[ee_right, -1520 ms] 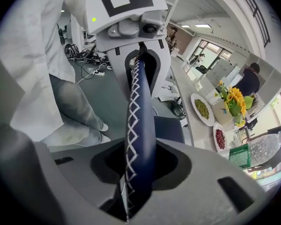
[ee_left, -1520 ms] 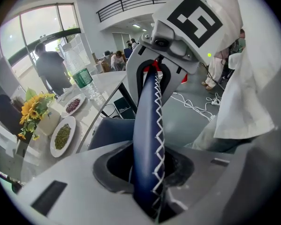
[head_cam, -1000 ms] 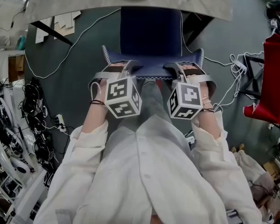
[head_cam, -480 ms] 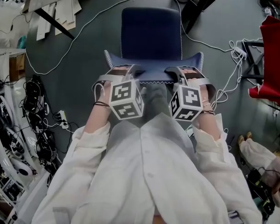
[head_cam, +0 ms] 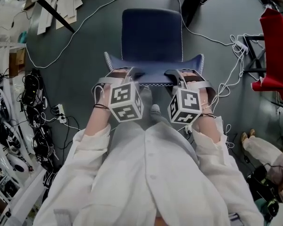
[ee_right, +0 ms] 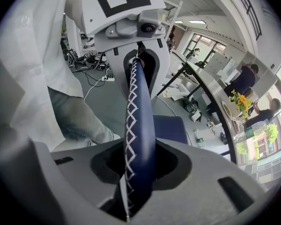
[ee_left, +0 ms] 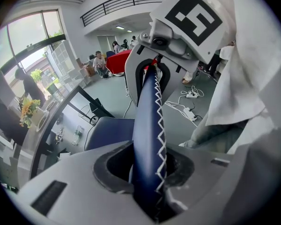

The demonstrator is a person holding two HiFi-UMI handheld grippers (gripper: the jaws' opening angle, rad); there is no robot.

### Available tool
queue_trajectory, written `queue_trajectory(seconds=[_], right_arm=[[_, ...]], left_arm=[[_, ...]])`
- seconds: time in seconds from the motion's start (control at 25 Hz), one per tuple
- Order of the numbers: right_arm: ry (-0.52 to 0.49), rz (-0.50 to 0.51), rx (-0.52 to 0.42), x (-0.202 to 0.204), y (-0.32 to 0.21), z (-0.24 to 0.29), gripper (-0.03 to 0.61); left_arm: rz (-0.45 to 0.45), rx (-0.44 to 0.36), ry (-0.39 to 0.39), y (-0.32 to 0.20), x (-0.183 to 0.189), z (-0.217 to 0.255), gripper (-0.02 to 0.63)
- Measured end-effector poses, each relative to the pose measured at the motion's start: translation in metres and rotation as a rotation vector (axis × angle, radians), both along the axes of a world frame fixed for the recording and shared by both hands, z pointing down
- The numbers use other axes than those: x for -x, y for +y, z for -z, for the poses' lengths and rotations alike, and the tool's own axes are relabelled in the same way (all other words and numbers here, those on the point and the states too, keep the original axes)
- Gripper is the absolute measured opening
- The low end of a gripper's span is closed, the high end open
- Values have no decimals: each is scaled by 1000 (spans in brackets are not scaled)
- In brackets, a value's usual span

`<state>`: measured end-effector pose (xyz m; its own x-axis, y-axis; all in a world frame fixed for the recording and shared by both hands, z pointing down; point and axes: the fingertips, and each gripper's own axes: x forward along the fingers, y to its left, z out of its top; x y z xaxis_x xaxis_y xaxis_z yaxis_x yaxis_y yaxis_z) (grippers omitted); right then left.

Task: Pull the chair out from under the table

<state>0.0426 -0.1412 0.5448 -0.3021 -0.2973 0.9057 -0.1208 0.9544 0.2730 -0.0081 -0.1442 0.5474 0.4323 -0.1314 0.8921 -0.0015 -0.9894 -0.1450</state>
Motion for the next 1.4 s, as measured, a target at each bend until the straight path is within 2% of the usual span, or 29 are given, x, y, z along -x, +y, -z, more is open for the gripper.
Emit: queue_trajectory(seconds=[0.36, 0.64, 1.08, 1.4], right_arm=[[1, 68, -10, -11, 98, -4, 109], [2, 104, 2, -14, 158, -4, 109], [5, 99, -5, -1, 210, -6, 109], [7, 69, 8, 12, 260, -7, 108]], left_arm=[[76, -5, 8, 101, -10, -4, 117], [99, 24, 1, 162, -14, -5, 118], [105, 27, -2, 213, -1, -8, 118], [76, 20, -3, 262, 12, -8, 118]])
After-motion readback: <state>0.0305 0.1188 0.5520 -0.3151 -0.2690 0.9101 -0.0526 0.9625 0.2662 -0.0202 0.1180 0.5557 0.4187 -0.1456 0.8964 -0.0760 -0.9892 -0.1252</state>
